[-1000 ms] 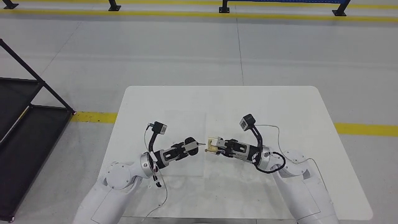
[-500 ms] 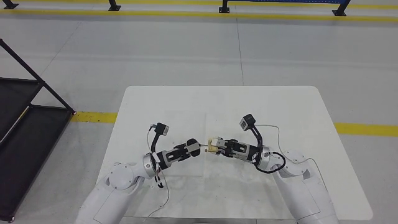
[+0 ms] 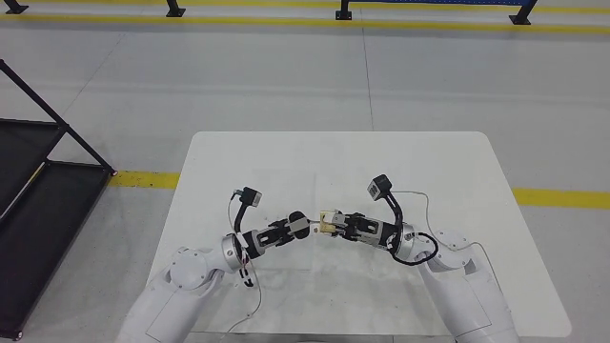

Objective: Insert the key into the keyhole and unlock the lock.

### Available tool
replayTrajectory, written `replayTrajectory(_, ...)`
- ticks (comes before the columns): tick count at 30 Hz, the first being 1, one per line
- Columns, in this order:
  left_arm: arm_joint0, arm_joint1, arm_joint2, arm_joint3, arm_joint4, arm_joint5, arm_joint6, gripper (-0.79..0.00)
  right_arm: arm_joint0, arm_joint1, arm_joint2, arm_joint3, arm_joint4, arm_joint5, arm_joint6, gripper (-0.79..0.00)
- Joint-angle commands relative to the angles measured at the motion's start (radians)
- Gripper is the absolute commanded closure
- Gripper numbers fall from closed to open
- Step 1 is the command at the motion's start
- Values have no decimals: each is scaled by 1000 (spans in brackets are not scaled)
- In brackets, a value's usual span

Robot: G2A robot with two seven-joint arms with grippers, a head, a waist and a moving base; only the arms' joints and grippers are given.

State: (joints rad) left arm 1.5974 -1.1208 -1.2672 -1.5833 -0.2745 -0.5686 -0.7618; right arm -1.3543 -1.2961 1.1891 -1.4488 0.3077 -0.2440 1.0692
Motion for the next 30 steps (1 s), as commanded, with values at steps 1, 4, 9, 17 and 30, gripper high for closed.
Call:
replayTrajectory(1, 0, 0, 2, -1, -1, -1, 3, 0, 0, 0, 0, 0, 0, 0, 0, 0)
replayTrajectory(4, 4, 1, 0, -5, -7, -5, 10, 0, 0, 0, 0, 0, 0, 0, 0, 0)
replayTrajectory(9, 44, 10, -41, -27, -6, -31, 22, 0, 0, 0, 0, 0, 0, 0, 0, 0)
replayTrajectory(17, 95, 24, -102, -68, -55, -6, -13, 0, 0, 0, 0, 0, 0, 0, 0, 0)
replayTrajectory(30, 61, 23, -156, -42, 101, -183, 115, 0, 0, 0, 0, 0, 0, 0, 0, 0)
